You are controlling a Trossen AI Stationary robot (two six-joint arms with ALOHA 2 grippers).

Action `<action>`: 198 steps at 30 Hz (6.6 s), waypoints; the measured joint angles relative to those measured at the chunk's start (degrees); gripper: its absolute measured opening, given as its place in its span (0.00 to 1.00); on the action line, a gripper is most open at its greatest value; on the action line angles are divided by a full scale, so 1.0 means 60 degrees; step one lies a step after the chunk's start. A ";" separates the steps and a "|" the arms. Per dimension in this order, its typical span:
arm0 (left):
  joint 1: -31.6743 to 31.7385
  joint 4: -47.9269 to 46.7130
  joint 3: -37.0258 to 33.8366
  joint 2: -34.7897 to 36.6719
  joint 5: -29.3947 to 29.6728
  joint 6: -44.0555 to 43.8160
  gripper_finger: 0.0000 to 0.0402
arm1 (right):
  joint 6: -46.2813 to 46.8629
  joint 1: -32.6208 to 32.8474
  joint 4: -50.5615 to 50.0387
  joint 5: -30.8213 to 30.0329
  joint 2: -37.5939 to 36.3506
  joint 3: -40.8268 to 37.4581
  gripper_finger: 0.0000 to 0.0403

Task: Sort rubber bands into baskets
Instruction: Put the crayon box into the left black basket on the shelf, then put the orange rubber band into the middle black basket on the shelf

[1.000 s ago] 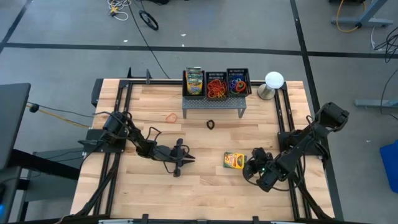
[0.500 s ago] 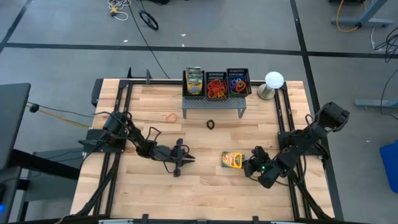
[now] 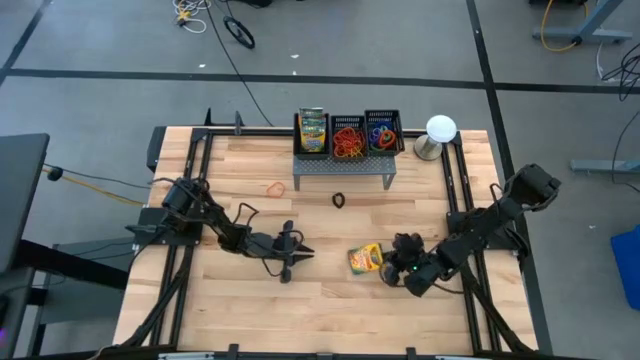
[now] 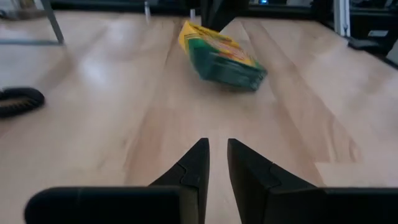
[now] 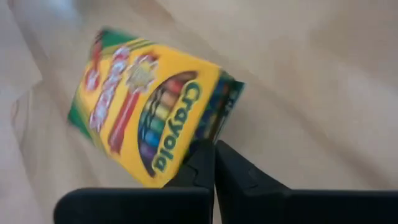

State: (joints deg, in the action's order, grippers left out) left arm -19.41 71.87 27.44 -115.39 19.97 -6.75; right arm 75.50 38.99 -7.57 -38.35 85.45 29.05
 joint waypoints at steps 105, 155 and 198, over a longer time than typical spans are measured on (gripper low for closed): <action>0.1262 0.3027 -0.1108 0.3180 -0.0925 0.2125 0.30 | -1.3163 -0.5130 0.4560 0.5321 0.0687 0.4755 0.55; 0.2001 0.1251 -0.4225 0.7016 0.1104 0.0609 0.66 | -1.7055 -1.0496 0.2758 0.8575 0.1830 0.6977 0.27; 0.1968 -0.5444 -0.3202 0.7009 0.1413 -0.0517 0.09 | -1.4321 -0.5289 0.3999 0.3168 0.0437 0.2750 0.02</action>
State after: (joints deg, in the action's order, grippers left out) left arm -7.60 39.20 8.23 -73.34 28.45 -9.85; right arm -10.42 7.26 16.42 -19.34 88.07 45.56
